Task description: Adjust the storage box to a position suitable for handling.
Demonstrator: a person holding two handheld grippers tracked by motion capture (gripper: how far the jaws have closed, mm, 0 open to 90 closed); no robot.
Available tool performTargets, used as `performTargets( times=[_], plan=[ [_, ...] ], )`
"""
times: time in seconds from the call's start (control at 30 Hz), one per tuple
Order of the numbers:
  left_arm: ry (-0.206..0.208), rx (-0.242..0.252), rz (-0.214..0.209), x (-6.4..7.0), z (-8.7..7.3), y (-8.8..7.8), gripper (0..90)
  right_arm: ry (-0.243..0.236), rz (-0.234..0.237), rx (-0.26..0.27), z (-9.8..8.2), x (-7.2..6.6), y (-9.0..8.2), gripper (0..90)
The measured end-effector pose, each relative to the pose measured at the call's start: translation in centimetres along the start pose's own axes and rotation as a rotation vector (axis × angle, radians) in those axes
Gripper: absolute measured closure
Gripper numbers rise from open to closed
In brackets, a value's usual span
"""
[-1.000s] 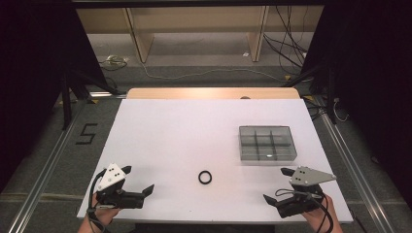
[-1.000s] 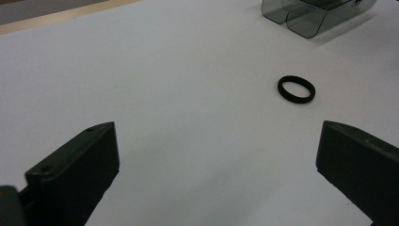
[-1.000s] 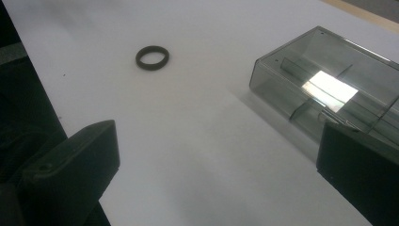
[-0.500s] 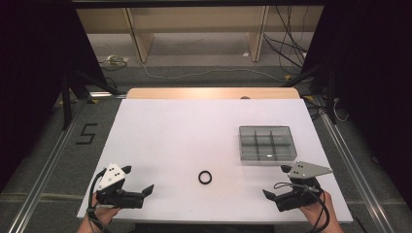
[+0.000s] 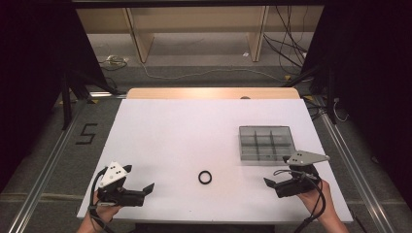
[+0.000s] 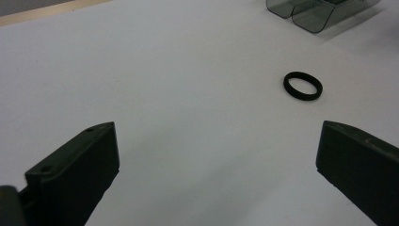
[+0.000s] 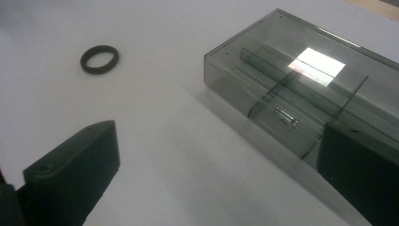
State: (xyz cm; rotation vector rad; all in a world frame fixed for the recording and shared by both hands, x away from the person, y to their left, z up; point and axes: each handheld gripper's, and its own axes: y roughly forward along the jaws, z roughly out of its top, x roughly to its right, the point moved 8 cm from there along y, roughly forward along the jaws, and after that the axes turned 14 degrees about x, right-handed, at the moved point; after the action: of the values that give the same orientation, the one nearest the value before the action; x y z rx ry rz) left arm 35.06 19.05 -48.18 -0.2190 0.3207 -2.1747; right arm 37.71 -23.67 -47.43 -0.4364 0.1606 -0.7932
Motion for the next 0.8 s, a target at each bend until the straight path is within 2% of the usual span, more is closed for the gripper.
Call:
performTargets(
  times=[0.27,0.47,0.6,0.8],
  plan=[
    [0.014,-0.008,-0.003,0.1,-0.1,0.2,0.0,-0.006,-0.027,-0.015,0.4,1.4,1.2,0.8],
    [0.03,-0.015,-0.009,0.3,-0.2,0.1,0.0,-0.01,-0.038,-0.021,0.7,2.0,1.7,0.8],
    [0.026,-0.011,-0.004,0.3,-0.2,0.0,0.0,-0.017,-0.044,-0.022,1.0,2.3,1.8,0.8],
    [0.034,-0.009,-0.005,0.3,0.0,0.2,0.0,-0.019,-0.065,-0.029,1.2,3.6,2.5,0.8]
  ],
)
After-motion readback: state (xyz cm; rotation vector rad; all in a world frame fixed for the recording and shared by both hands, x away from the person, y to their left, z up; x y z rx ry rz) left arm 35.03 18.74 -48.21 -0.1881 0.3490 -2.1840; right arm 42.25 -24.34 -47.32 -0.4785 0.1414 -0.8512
